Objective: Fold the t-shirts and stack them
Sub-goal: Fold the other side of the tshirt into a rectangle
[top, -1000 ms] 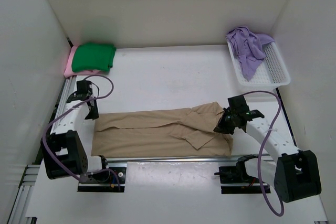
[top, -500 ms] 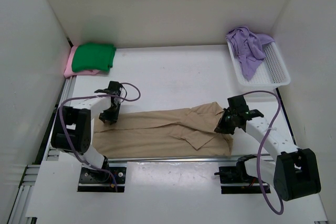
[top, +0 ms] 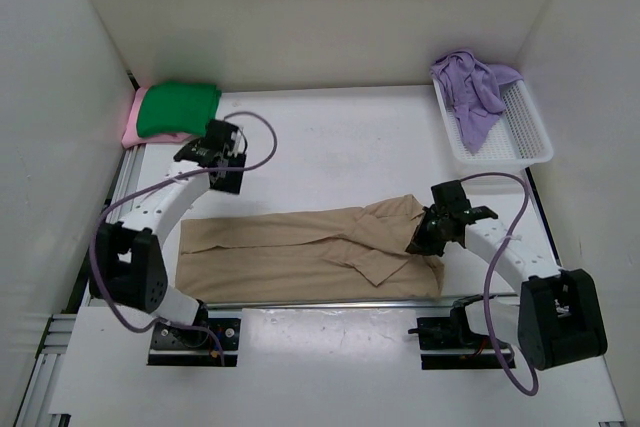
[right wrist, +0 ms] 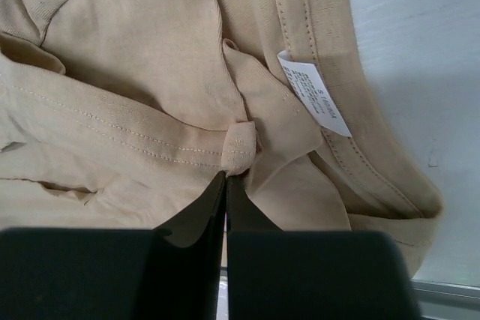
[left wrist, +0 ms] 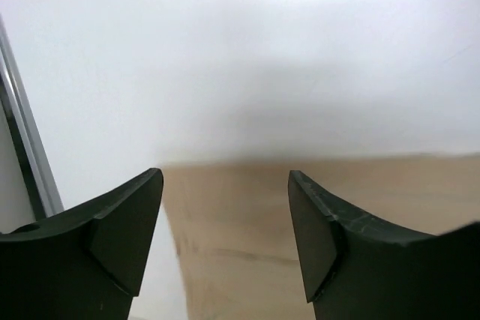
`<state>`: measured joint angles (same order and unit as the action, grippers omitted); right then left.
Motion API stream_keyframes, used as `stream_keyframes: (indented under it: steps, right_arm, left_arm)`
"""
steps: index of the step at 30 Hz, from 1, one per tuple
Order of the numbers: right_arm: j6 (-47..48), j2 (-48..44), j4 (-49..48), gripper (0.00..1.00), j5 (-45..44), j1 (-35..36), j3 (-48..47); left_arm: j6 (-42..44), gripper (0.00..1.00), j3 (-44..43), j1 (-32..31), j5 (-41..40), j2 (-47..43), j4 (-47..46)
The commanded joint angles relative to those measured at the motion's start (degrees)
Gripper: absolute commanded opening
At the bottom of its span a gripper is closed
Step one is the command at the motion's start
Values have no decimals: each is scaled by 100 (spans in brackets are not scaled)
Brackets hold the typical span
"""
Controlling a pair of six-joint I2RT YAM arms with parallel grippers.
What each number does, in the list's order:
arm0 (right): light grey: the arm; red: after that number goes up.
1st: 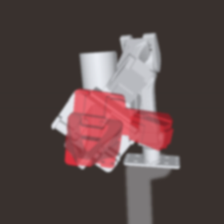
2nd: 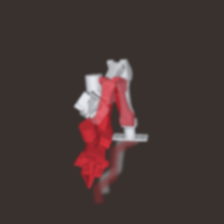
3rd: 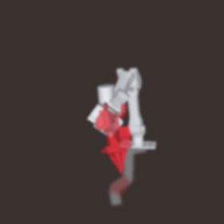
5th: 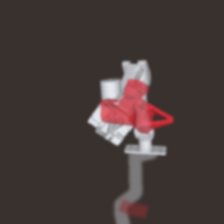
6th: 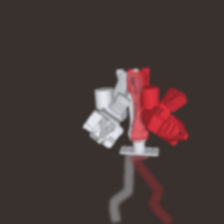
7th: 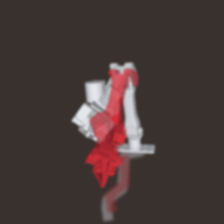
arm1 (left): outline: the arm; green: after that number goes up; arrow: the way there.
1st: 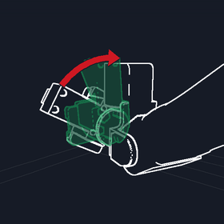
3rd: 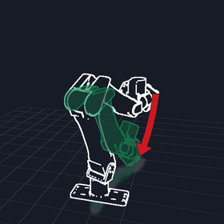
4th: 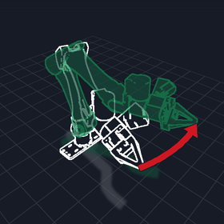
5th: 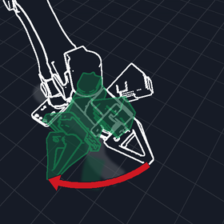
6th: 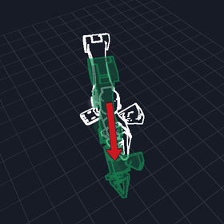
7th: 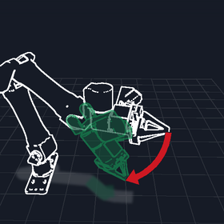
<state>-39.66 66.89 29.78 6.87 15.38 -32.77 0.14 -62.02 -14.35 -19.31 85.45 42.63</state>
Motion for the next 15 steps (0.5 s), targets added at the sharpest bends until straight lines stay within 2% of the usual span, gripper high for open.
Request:
stream_keyframes:
  steps: [1, 2, 3, 5, 6, 7, 11, 15]
  right_arm:
    - [2, 148, -209, 0, 183, -26, 78]
    - [-59, 149, -209, 0, 183, -26, 130]
    - [-59, 149, -209, 0, 183, -26, 131]
    - [-120, 149, -209, 0, 183, -26, 184]
    - [-121, 149, -209, 0, 183, -26, 184]
    - [-173, 149, -209, 0, 183, -26, 236]
    - [-472, 149, -209, 0, 60, -79, 350]
    - [-692, 149, -271, 0, 60, -79, 474]
  left_arm:
    - [-14, 79, -1012, -541, 278, -547, -185]
    - [-14, 79, -1179, -743, 557, -547, -185]
    - [-14, 79, -1477, -1223, 725, -451, -185]
    - [-14, 76, -1768, -1753, 1366, 57, 226]
    - [-14, 74, -2005, -2234, 1586, 277, 332]
    - [-14, 71, -2120, -2430, 2102, 497, 386]
    - [-14, 65, -2875, -3020, 3334, 1727, 439]
    - [-14, 65, -3649, -3390, 3679, 2878, 439]
